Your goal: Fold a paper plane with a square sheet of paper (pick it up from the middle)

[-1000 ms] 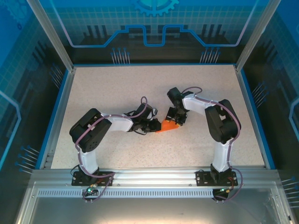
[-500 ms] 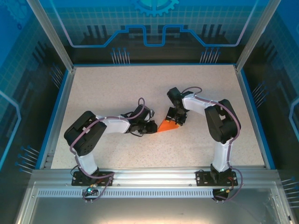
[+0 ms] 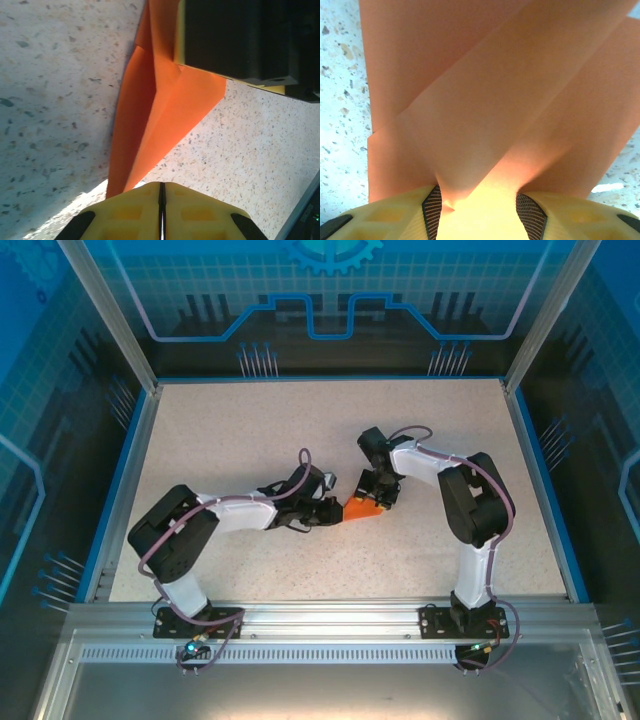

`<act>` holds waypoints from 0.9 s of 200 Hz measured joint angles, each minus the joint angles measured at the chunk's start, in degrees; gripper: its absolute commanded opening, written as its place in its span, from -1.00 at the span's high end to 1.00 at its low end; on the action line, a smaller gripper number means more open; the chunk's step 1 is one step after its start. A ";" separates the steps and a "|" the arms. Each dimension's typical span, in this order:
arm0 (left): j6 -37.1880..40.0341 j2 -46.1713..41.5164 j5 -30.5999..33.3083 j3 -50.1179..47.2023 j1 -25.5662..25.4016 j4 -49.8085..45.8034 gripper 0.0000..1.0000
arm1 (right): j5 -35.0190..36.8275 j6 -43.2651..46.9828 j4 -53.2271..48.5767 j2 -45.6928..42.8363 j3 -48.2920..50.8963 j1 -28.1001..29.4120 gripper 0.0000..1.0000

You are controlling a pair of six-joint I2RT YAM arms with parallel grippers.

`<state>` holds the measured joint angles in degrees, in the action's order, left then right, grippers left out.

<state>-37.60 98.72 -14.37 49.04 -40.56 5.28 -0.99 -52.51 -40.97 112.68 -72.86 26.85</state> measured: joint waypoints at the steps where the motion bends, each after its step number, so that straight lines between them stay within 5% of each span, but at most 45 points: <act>1: 0.00 0.02 0.00 0.04 -0.02 0.00 0.75 | 0.02 0.02 -0.02 0.00 0.00 0.00 -0.02; 180: -1.11 5.27 2.97 3.76 -0.87 -2.34 0.71 | 0.02 0.00 -0.15 0.11 0.00 0.00 -0.02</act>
<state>-38.72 103.98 -11.40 52.80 -41.43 2.94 -0.97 -52.51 -41.12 112.79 -72.86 26.85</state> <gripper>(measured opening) 0.147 0.510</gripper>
